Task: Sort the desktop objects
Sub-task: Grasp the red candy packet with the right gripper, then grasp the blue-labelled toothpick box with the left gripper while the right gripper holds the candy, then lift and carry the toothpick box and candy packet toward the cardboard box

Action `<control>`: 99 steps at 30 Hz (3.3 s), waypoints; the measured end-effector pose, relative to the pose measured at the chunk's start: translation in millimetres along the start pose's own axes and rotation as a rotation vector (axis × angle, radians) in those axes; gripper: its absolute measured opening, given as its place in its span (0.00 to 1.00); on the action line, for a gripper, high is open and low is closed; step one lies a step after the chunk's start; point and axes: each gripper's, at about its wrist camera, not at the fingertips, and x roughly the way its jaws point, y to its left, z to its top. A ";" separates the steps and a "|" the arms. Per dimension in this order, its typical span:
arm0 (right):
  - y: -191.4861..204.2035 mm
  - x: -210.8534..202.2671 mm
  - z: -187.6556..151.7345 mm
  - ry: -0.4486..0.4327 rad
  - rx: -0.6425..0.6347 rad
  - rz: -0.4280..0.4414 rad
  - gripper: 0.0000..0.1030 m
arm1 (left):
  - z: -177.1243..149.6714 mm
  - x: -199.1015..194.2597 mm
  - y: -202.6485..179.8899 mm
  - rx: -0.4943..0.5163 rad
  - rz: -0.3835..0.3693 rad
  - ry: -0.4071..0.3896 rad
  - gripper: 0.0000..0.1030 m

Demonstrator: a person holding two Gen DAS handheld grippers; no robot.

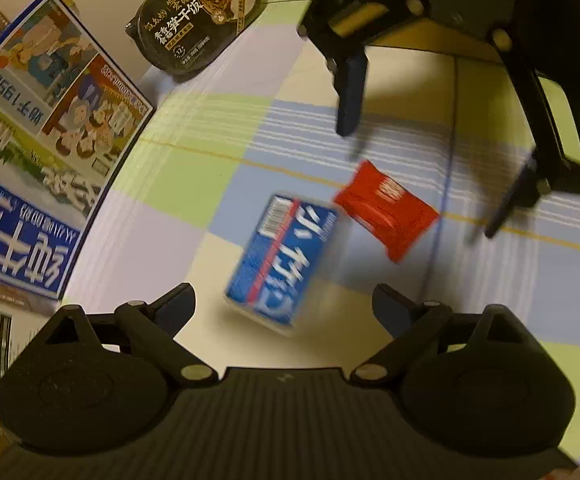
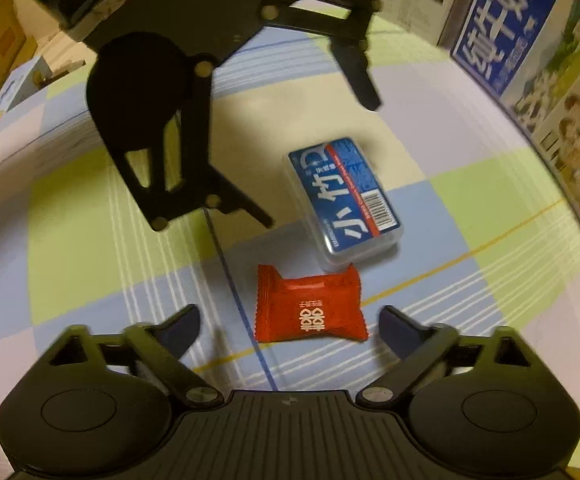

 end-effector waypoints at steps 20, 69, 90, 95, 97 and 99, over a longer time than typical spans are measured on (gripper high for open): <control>-14.4 17.2 17.0 0.031 0.026 -0.015 0.40 | 8.9 26.7 11.7 -0.059 -0.126 0.040 0.57; 264.8 -32.5 -146.4 -0.307 0.589 -0.344 0.67 | -70.9 -130.3 -221.0 -0.733 0.077 -0.072 0.70; 268.8 -33.0 -150.4 -0.342 0.604 -0.348 0.54 | -67.5 -113.8 -224.3 -0.744 0.073 -0.038 0.54; 270.5 -34.8 -149.7 -0.354 0.614 -0.346 0.43 | -67.1 -111.8 -226.0 -0.740 0.070 -0.021 0.50; 269.4 -35.7 -150.9 -0.364 0.636 -0.342 0.41 | -66.1 -111.8 -226.8 -0.739 0.076 -0.020 0.50; 268.6 -37.1 -151.5 -0.371 0.652 -0.338 0.40 | -65.4 -112.5 -227.8 -0.740 0.075 -0.027 0.50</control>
